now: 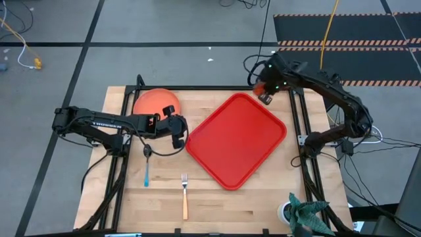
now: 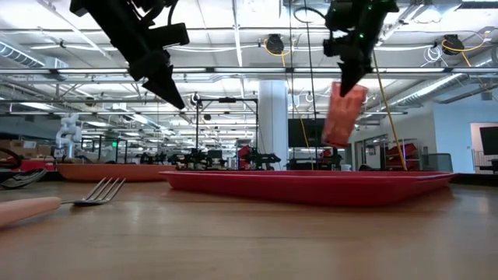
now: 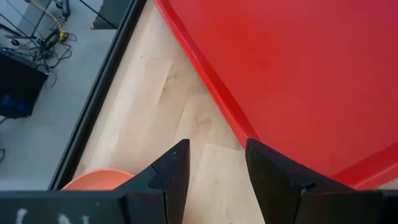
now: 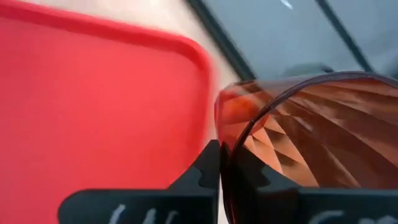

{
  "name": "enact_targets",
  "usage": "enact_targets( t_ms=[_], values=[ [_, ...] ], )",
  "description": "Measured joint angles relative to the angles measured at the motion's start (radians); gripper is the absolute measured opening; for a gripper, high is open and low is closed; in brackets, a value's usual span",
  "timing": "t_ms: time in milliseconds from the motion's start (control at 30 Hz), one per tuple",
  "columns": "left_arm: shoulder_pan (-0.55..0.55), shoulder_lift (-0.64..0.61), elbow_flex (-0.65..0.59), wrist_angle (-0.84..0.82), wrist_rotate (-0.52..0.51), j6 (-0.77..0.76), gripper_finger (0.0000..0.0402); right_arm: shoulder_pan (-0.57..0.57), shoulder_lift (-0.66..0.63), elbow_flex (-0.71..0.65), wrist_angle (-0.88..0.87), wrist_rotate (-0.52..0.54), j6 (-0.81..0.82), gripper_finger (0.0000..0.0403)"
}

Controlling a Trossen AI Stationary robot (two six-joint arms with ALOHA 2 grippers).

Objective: Pick and place plate/cup/fork/spoon on tray
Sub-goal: Put the brown glass cup on the red tray

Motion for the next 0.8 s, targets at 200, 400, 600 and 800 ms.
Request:
enact_targets(
  t_ms=[200, 400, 600, 800],
  values=[
    [0.000, 0.000, 0.000, 0.020, -0.002, 0.007, 0.0159, 0.132, 0.077, 0.000, 0.055, 0.039, -0.040, 0.0001],
    [0.000, 0.000, 0.000, 0.019, -0.002, 0.024, 0.0159, 0.156, 0.197, 0.041, 0.042, 0.037, -0.089, 0.0001],
    [0.000, 0.000, 0.000, 0.019, -0.002, 0.029, 0.0159, 0.155, 0.338, 0.227, -0.066, 0.034, -0.134, 0.0000],
    [0.000, 0.000, 0.000, 0.015, -0.002, 0.029, 0.0159, 0.155, 0.474, 0.402, -0.229, -0.031, -0.140, 0.0000]
  ],
)
